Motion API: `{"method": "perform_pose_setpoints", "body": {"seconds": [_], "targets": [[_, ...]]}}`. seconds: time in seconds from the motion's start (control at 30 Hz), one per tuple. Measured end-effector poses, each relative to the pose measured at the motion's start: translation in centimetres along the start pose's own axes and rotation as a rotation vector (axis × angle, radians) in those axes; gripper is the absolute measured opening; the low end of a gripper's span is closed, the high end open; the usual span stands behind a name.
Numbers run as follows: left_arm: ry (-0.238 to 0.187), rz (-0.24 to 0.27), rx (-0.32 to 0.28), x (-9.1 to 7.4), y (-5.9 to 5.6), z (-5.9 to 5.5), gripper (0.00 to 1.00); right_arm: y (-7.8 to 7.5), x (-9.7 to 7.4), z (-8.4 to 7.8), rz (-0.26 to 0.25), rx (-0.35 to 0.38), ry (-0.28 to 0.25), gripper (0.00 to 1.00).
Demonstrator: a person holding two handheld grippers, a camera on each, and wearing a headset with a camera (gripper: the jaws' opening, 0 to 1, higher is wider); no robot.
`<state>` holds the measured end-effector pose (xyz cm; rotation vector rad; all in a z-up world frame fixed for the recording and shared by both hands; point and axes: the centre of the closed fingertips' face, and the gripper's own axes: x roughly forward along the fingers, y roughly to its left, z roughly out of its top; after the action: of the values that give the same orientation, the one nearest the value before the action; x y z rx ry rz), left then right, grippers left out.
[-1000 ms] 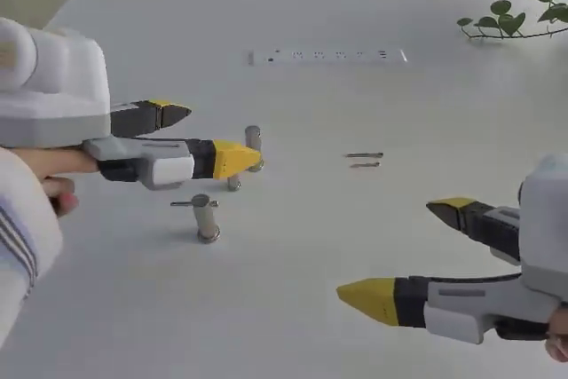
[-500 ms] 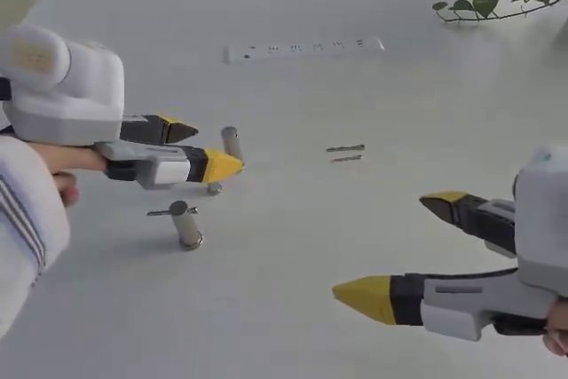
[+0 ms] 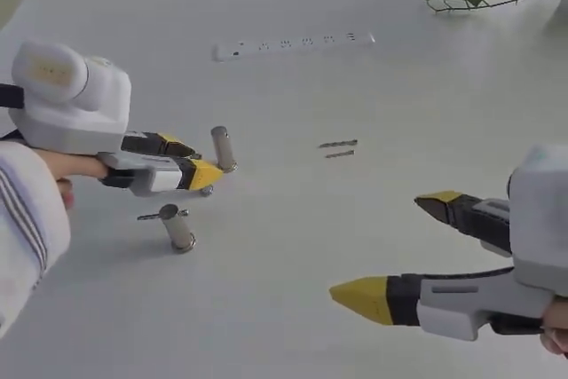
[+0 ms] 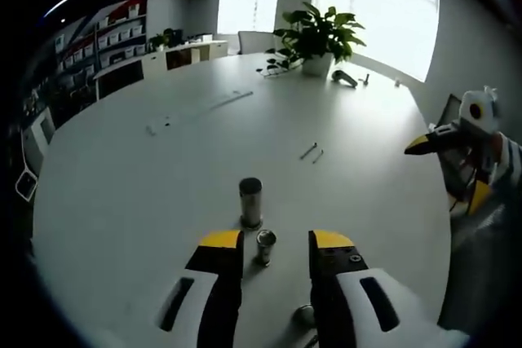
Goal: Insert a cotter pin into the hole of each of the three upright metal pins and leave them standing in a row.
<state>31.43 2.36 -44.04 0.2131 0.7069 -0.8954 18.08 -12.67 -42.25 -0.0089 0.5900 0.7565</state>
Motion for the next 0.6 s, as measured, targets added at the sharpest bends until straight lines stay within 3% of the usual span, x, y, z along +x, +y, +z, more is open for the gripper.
{"method": "perform_pose_setpoints", "body": {"seconds": [0.37, 0.6], "targets": [[0.048, 0.027, 0.015, 0.6, 0.5, -1.0, 0.14, -0.1, 0.1, -0.1, 0.001, 0.001, 0.006, 0.89], [0.052, 0.045, 0.028, 0.7, 0.9, -1.1, 0.08, -0.3, 0.0, -0.1, 0.000, 0.004, 0.005, 0.87]]}}
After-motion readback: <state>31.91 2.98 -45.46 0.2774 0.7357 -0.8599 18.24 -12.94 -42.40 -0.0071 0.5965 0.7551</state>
